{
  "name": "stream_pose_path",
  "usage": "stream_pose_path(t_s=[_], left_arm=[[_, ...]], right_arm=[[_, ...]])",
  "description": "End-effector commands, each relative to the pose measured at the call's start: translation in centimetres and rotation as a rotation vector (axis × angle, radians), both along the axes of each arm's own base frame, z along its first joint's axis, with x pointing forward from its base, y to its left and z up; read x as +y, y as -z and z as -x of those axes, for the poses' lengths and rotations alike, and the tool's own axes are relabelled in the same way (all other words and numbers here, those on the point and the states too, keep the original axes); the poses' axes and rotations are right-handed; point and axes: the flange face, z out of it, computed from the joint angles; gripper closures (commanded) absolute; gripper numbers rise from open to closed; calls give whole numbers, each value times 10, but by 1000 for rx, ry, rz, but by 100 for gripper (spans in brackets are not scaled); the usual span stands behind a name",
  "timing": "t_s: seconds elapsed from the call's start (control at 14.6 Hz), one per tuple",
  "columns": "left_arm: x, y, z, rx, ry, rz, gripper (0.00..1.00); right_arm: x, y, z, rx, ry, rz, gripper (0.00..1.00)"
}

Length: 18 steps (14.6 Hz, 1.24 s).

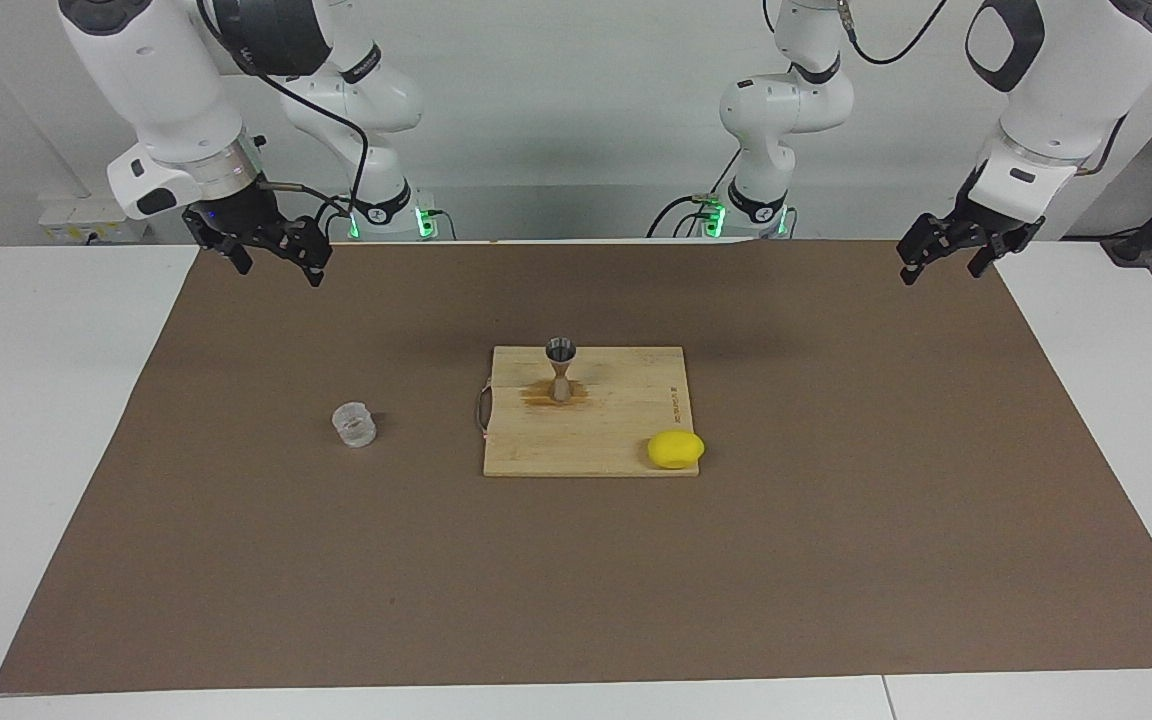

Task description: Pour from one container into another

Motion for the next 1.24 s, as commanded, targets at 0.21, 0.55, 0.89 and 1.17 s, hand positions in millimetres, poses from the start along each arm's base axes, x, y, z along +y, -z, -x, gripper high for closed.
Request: stream_pose_path(t_s=[0.21,0.55,0.89,1.17], left_arm=[[2,1,-1,-7,-9,-17,0],[2,1,-1,-7,-9,-17,0],[2,1,-1,-7,-9,-17,0],[2,1,-1,-7,-9,-17,0]], right_arm=[[-9,-2,7,-50,-65,34,0],[3,-4,6,-59,-90,32,0],[5,-9,2,-73,-87,5,0],[5,-8,2,-70,-87,5,0]])
